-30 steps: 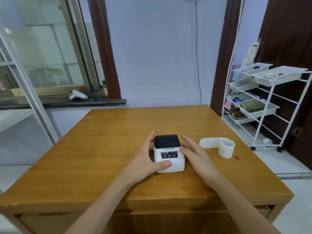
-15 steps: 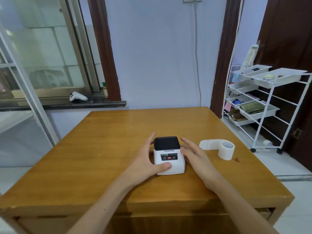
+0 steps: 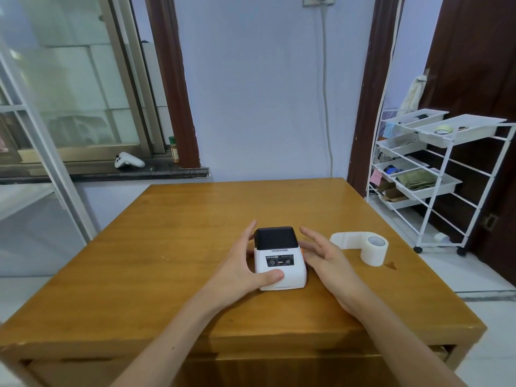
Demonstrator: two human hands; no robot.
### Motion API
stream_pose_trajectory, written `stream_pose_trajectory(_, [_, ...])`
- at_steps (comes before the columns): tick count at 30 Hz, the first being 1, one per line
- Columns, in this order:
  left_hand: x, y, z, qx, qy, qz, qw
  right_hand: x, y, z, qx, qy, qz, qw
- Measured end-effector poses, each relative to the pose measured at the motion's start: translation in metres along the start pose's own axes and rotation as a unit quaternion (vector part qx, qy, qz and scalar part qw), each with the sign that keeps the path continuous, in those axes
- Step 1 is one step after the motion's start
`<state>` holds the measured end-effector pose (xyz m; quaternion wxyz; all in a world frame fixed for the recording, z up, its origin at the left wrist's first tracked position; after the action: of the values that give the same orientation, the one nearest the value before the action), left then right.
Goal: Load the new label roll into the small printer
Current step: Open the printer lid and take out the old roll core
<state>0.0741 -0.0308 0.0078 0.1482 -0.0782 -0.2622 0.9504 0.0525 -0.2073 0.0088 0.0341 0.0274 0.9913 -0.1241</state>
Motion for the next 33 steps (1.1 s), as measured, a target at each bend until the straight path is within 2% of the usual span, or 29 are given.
stream_pose_trajectory(16, [-0.0029,-0.0008,-0.0056,0.028,-0.013,0.000,1.000,-0.0064,0.0044,-0.0031,0.031,0.001,-0.062,0.998])
stream_pose_trajectory(33, [-0.0030,0.0005,-0.0040,0.030,-0.011,0.007,0.999,-0.0077,0.0075,-0.0040,0.051,0.002,-0.066,0.997])
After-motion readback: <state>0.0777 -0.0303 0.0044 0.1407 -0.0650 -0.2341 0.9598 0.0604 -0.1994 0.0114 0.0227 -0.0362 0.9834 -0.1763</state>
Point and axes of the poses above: each hand's wrist, its own x-axis away from the middle knuckle, its own y-axis out of the palm, z = x × y, the point moved 9 cm from there along -x, towards the middle knuckle, and after that the axes turned 3 degrees about -y, right-handed, at the moved point
